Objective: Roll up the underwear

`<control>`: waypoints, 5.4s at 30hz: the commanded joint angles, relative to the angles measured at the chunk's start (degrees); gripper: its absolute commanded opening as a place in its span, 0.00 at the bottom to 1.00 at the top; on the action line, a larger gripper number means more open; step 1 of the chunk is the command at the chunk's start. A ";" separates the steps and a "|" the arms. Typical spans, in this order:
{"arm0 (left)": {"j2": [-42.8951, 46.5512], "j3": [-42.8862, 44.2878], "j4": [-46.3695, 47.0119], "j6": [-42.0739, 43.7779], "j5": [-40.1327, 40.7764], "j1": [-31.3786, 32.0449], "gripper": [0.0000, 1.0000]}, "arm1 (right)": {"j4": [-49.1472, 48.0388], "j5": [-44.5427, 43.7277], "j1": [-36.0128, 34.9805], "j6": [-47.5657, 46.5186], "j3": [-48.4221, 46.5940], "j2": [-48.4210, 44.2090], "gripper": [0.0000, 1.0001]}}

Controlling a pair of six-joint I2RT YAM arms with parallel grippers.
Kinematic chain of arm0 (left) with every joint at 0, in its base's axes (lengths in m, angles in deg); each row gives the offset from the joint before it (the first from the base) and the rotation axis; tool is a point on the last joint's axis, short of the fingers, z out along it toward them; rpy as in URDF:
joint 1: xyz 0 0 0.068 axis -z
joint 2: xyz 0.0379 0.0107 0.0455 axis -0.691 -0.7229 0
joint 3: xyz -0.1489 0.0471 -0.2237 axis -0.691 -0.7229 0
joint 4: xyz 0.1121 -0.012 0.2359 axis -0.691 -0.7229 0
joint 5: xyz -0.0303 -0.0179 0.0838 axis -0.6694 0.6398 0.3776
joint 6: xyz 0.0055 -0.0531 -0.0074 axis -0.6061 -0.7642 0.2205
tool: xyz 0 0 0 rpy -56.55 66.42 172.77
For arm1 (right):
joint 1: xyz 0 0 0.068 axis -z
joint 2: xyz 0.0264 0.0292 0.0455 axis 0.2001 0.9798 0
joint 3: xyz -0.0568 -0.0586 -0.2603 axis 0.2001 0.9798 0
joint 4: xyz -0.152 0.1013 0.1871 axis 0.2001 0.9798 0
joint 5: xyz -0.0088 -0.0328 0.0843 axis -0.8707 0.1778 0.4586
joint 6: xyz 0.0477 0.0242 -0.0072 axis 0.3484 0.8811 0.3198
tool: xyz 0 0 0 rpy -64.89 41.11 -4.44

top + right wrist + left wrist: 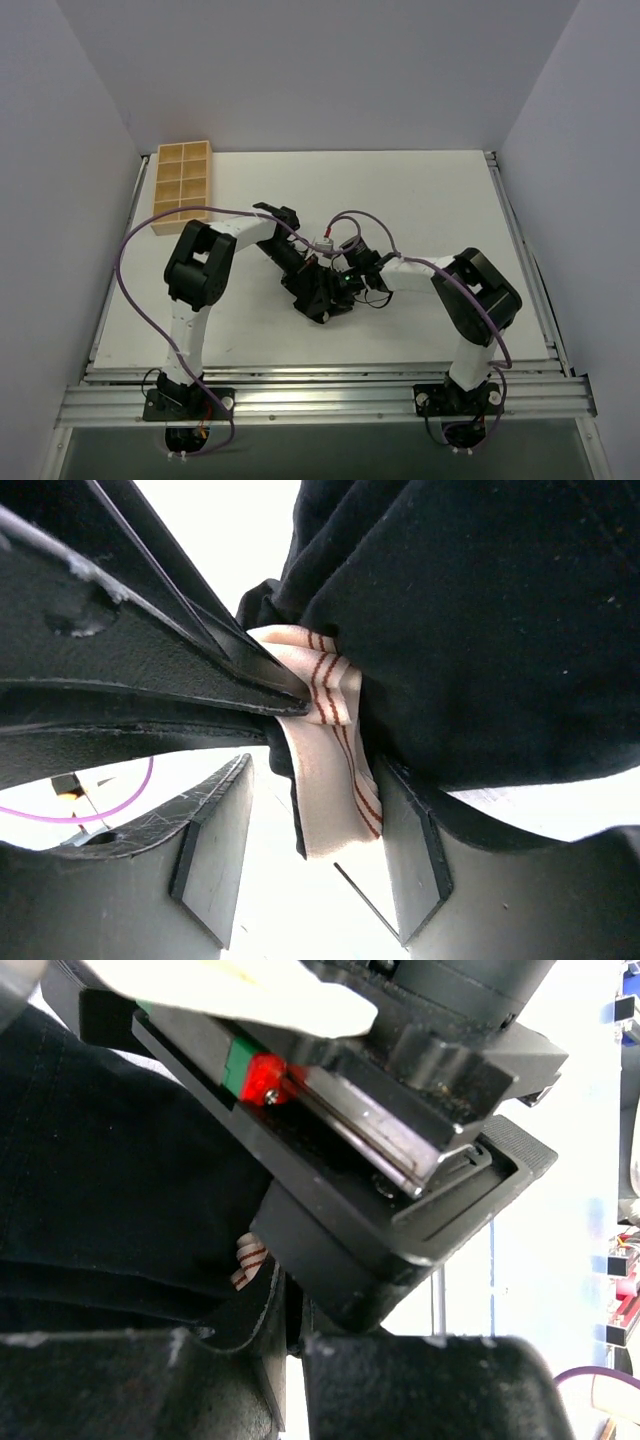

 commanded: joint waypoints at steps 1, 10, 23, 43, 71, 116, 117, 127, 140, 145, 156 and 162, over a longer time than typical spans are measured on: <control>-2.43 -0.80 -0.68 -8.18 6.02 -5.31 0.02 | -4.28 -8.67 2.01 0.99 2.16 -6.67 0.48; -1.20 -1.59 0.11 -8.79 4.35 -5.04 0.02 | -7.42 -12.38 0.43 -0.08 1.72 -7.11 0.47; 2.40 -6.33 4.24 -9.93 3.21 -5.39 0.02 | -33.99 2.47 1.83 17.95 14.83 -5.72 0.45; 6.18 -9.15 7.84 -11.17 0.13 -8.64 0.02 | -17.62 -2.27 1.39 8.36 14.81 -4.22 0.47; 7.59 -8.10 1.25 -5.71 -5.59 -10.67 0.02 | -1.82 -11.04 -4.22 0.47 7.09 -1.23 0.33; 47.58 -25.31 57.16 -52.30 33.19 -14.01 0.61 | -4.02 1.42 -4.67 -1.90 1.38 10.55 0.00; 47.23 -25.23 55.93 -51.69 29.17 -14.44 0.62 | -2.36 1.69 -4.58 -2.87 0.24 11.51 0.00; 46.26 -34.72 50.46 -50.36 10.59 -12.96 0.54 | 3.19 6.35 -3.00 -7.01 -4.60 15.29 0.00; 45.12 -46.84 63.12 -61.79 10.94 -5.66 0.60 | 0.82 7.23 -2.82 -4.99 -5.39 16.44 0.00; 45.47 -49.31 63.48 -62.75 14.71 -5.57 0.60 | 0.99 7.49 -2.82 -5.07 -5.39 16.70 0.00; 42.40 -53.53 72.17 -67.76 18.05 -0.92 0.63 | 2.84 8.63 -2.82 -6.30 -6.01 17.05 0.00; 42.66 -56.34 75.69 -70.93 21.65 0.14 0.57 | 3.98 8.99 -2.82 -7.62 -5.31 17.14 0.00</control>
